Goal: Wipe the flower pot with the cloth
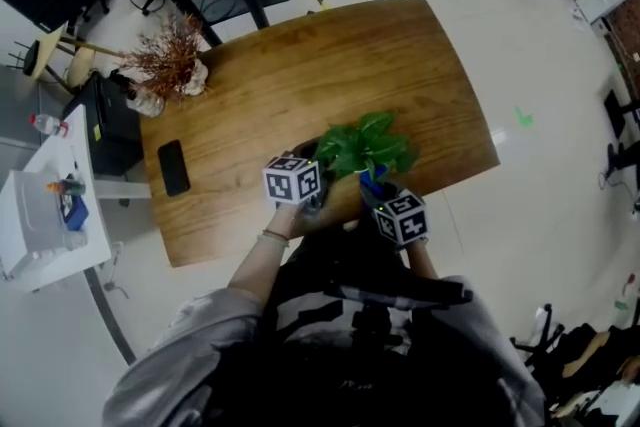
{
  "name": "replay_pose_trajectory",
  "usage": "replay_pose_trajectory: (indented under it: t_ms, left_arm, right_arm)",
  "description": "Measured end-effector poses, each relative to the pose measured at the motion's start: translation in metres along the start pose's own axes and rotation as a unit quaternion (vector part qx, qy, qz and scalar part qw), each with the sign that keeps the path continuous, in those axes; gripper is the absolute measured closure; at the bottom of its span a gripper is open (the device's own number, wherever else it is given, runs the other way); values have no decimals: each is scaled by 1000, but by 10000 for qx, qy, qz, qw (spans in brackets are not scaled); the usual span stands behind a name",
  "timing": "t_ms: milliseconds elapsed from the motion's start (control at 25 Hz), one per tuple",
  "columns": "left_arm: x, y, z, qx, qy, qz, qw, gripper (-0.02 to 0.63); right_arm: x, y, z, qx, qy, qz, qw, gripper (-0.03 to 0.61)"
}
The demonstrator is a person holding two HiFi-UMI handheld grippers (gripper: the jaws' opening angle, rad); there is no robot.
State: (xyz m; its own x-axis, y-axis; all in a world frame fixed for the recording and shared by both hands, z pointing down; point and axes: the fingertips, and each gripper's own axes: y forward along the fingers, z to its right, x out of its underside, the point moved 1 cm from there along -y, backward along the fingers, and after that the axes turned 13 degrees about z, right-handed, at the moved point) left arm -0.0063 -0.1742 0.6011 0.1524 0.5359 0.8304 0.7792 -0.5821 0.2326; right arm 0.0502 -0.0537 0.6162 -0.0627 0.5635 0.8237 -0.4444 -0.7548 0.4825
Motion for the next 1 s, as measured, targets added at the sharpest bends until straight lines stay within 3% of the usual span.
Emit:
replay_pose_trajectory:
  t_ms: [200,400,560,760,1000]
  left_arm:
    - [-8,-10,-4,-335,13,207,9992,607]
    - [5,-45,11,-516,-31,282,9983,607]
    - [26,-56,33,-402,-149,163,9989,607]
    - [36,-47,47,-201,-102,16,9997,607]
    - [20,-40,24,-270,90,22,9996,607]
  right_arm:
    - [-3,-11,10,-190,122,136,9997,518]
    - [-14,-39,43,71,179,386,9991,518]
    - [-32,-47,72,239,-7,608,9979,518]
    - [-58,-27,61,-390,-334,879,9948,518]
    - [-56,-11,29,-925,-484,743,9917,518]
